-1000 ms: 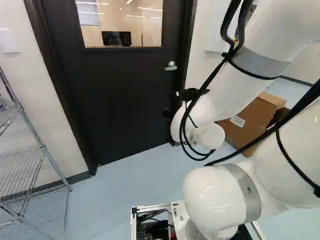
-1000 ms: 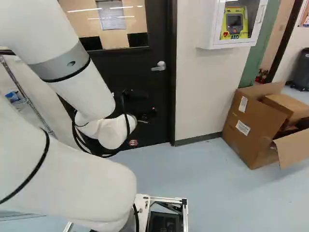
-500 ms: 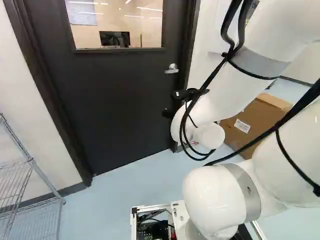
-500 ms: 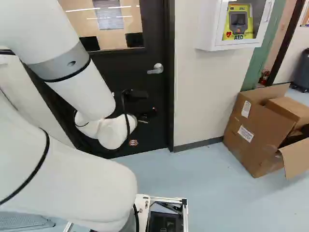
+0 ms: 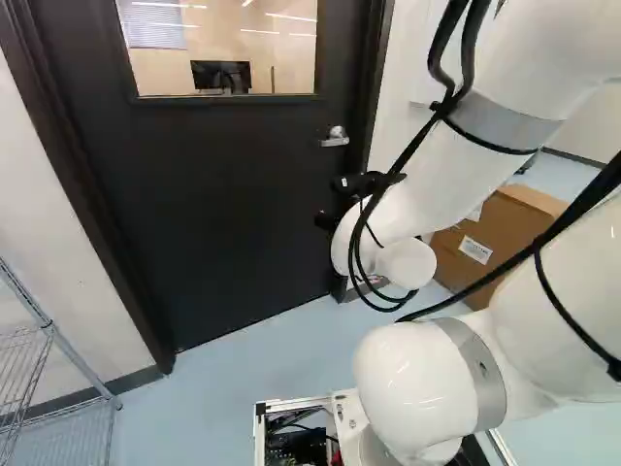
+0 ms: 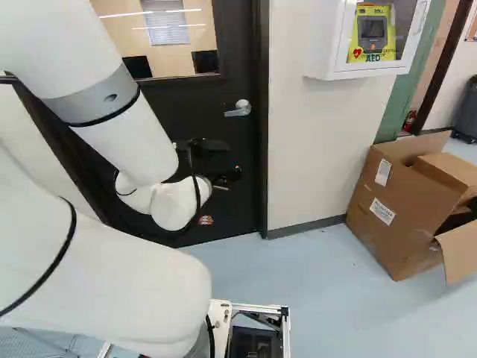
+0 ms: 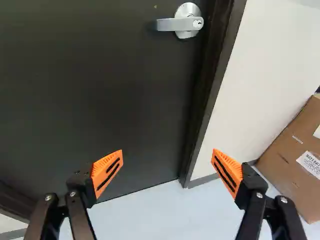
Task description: Open the door and move inside
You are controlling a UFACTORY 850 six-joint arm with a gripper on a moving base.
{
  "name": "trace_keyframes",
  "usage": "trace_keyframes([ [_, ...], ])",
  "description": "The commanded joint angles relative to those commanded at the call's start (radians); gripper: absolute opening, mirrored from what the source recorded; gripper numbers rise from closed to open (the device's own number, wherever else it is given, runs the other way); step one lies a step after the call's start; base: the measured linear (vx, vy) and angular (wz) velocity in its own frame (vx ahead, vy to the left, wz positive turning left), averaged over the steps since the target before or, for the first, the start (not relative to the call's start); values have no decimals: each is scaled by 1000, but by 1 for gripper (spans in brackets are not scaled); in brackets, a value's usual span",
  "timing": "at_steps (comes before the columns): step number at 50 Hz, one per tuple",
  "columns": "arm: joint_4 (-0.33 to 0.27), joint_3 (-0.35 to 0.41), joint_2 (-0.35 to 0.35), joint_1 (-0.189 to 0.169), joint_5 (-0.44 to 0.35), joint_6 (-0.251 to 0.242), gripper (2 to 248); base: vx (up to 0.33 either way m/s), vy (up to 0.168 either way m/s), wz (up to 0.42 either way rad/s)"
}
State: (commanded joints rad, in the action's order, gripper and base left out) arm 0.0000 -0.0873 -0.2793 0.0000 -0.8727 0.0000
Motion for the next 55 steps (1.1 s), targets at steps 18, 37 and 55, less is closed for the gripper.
trace_keyframes([
  [18,0,0,0,0,0,0,247,104,0,-12],
  [37,0,0,0,0,0,0,247,60,-1,-8],
  [55,0,-8,2,0,0,0,247,-1,0,0],
])
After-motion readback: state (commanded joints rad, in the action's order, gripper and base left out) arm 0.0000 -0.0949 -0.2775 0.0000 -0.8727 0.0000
